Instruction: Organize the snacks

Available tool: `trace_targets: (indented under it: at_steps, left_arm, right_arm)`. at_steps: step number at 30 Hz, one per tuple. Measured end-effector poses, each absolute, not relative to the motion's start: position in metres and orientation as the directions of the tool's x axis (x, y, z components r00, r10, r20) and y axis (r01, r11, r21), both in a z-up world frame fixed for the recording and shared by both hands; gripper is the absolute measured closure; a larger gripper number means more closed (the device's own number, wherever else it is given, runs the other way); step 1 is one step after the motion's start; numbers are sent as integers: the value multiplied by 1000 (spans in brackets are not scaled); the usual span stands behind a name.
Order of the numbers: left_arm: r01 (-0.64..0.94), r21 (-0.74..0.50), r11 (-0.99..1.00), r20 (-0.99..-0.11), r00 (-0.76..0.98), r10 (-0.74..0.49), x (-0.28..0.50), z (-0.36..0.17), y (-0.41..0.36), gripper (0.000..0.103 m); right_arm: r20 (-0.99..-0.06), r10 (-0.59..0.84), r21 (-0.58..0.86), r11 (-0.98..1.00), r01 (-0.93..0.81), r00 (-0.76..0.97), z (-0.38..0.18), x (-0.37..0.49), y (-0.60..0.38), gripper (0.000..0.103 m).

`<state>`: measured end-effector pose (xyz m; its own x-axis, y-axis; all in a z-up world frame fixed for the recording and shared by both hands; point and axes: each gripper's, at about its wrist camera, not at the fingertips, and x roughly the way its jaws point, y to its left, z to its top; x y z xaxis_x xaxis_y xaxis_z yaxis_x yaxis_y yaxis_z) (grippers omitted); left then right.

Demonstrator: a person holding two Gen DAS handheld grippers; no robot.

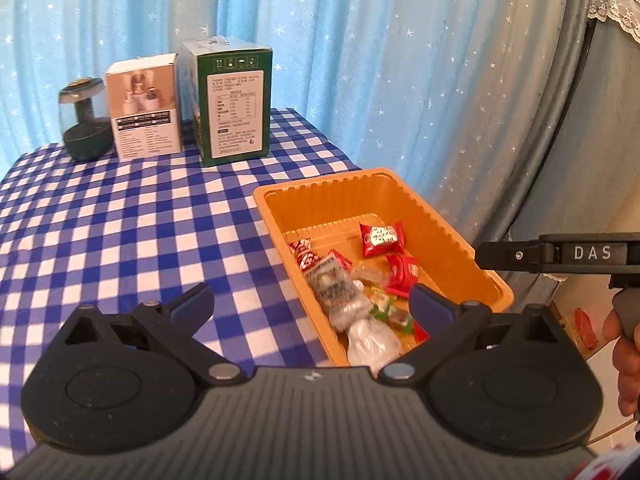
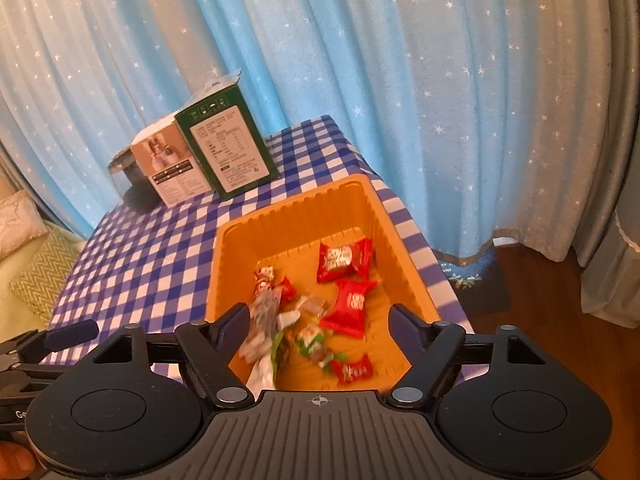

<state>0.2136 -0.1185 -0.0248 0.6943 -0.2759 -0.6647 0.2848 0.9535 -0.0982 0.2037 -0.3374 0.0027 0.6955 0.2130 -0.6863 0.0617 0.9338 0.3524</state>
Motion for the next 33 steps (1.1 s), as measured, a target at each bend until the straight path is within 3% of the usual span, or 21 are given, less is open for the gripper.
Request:
trace_targets:
  at_steps: [11, 33]
  left_arm:
    - [204, -107, 973, -662, 716, -223, 151, -4, -110, 0]
    - [150, -87, 985, -666, 726, -170, 51, 28, -94, 0]
  right_arm:
    - [-709, 182, 293, 955, 50, 681, 20, 145, -321, 25]
    - [-670, 114, 205, 978, 35, 733, 57, 40, -287, 25]
